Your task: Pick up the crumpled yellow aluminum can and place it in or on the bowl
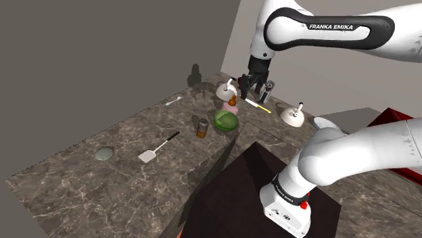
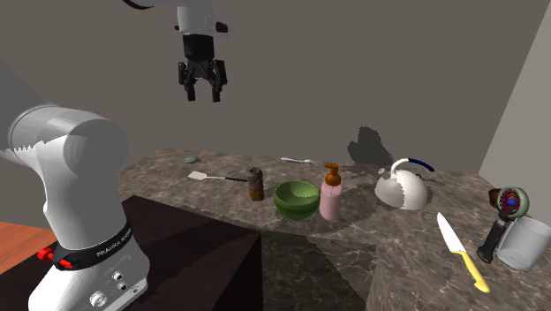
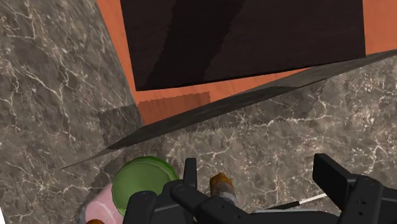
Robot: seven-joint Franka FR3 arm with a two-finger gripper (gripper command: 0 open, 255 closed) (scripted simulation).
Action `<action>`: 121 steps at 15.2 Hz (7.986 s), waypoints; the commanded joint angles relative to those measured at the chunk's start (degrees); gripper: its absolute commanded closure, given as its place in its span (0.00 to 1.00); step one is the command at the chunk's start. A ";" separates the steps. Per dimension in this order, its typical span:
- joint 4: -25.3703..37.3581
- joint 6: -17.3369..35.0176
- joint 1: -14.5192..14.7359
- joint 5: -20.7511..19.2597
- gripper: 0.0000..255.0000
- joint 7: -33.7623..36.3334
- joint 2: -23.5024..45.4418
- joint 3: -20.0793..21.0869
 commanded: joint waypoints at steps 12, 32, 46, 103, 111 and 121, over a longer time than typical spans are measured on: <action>-2.45 29.05 0.18 -0.41 0.00 -2.27 23.72 -3.03; 13.86 53.31 -1.43 5.36 0.00 -7.88 61.33 -2.20; 14.32 55.45 -1.74 5.65 1.00 -8.08 63.93 -1.95; 20.29 31.51 -12.11 5.01 1.00 -28.63 45.03 -11.96; 18.47 37.11 -12.46 6.35 1.00 -29.33 48.93 -11.61; 17.36 43.26 -13.11 8.25 1.00 -30.36 54.14 -10.81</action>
